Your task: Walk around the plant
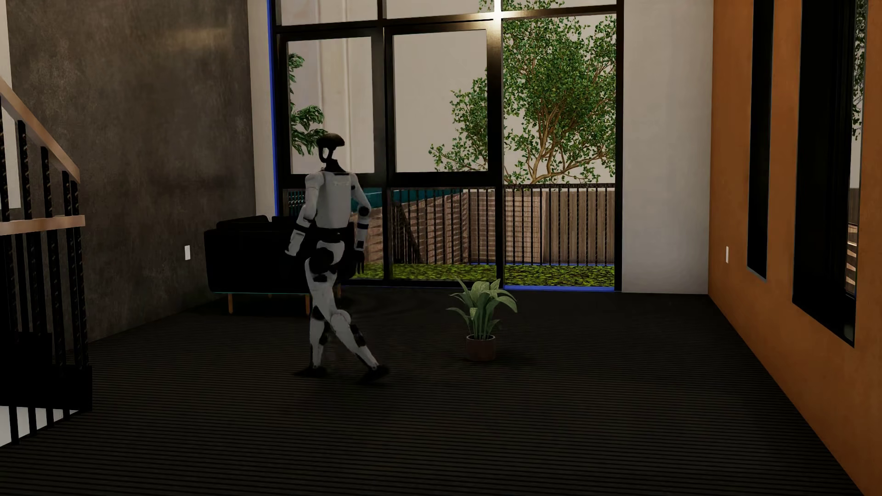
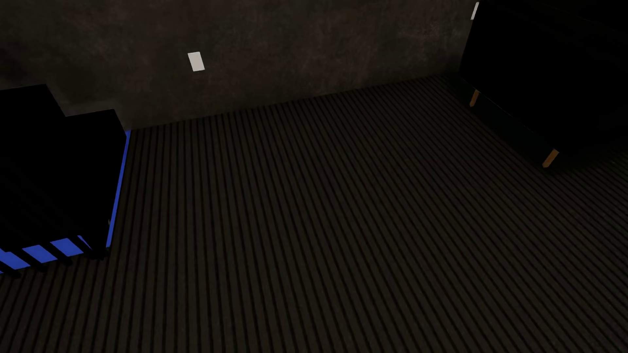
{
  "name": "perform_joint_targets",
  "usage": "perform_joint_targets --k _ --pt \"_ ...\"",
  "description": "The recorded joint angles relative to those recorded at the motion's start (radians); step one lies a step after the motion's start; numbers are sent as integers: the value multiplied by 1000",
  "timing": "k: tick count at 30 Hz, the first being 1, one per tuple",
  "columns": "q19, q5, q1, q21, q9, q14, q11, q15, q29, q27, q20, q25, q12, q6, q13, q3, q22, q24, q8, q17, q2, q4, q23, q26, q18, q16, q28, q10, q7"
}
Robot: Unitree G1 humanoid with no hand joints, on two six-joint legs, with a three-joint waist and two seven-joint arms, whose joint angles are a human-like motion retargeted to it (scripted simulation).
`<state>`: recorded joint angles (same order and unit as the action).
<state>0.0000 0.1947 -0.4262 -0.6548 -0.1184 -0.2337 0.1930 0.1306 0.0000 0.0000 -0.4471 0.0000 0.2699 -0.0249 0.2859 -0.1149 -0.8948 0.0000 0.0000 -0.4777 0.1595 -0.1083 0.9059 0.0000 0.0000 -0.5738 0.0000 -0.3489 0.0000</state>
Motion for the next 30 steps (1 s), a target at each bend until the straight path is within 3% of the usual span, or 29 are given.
perform_joint_targets --k 1,3,5,7,8,10,13,15,17,19,21,23,26,27,28,29,30 --pt "0 -2 -3 -17 12 -15 40 42 0 0 25 0 1 -16 11 -6 15 0 0 -2 17 24 19 0 0 17 0 -54 0" --pt "0 6 77 -76 38 153 187 376 0 0 24 0 11 -55 11 13 26 0 0 -18 81 104 74 0 0 65 0 -301 0" --pt "0 55 287 -100 40 290 211 281 0 0 -48 0 12 -69 -25 2 15 0 0 -33 26 201 98 0 0 99 0 -680 0" --pt "0 64 538 -45 49 152 200 92 0 0 -144 0 -3 -58 -66 9 -5 0 0 -36 -22 204 84 0 0 117 0 -922 0" --pt "0 67 620 -7 53 103 187 9 0 0 -168 0 4 -42 -80 32 -5 0 0 -34 -66 187 65 0 0 120 0 -922 0" --pt "0 58 744 89 75 98 187 -140 0 0 -167 0 34 -16 -78 82 12 0 0 -30 -115 138 -22 0 0 118 0 -697 0" --pt "0 47 763 115 89 219 233 -310 0 0 -161 0 55 -1 -92 129 -24 0 0 -23 -164 92 -100 0 0 124 0 -118 0" --pt "0 27 749 107 89 307 305 -371 0 0 -215 0 55 11 -104 139 -66 0 0 -11 -170 119 -73 0 0 114 0 7 0" --pt "0 9 722 74 98 375 350 -396 0 0 -247 0 57 1 -96 128 -88 0 0 -11 -188 135 -25 0 0 101 0 -23 0" --pt "0 -44 653 14 101 311 467 -249 0 0 -256 0 58 13 -80 112 -99 0 0 -9 -162 131 66 0 0 90 0 -70 0" --pt "0 -83 459 -75 45 214 666 46 0 0 -215 0 70 15 -61 128 -52 0 0 -10 -103 121 117 0 0 41 0 -54 0" --pt "0 -77 313 -83 13 287 728 144 0 0 -164 0 75 -13 -44 119 -29 0 0 -26 -34 124 100 0 0 7 0 101 0" --pt "0 -48 172 -2 -9 351 563 266 0 0 -121 0 81 -45 -24 66 -32 0 0 -30 62 110 35 0 0 -36 0 160 0" --pt "0 -29 130 8 -20 383 465 289 0 0 -133 0 75 -51 -25 50 -33 0 0 -27 76 94 25 0 0 -48 0 177 0" --pt "0 -8 100 3 -29 582 360 263 0 0 -137 0 66 -51 -29 44 -35 0 0 -24 86 73 25 0 0 -54 0 183 0" --pt "0 19 88 -10 -33 757 245 186 0 0 -134 0 49 -50 -38 44 -41 0 0 -19 85 59 40 0 0 -54 0 178 0" --pt "0 45 76 -33 -35 757 132 14 0 0 -127 0 29 -48 -43 41 -47 0 0 -16 65 51 58 0 0 -48 0 174 0"
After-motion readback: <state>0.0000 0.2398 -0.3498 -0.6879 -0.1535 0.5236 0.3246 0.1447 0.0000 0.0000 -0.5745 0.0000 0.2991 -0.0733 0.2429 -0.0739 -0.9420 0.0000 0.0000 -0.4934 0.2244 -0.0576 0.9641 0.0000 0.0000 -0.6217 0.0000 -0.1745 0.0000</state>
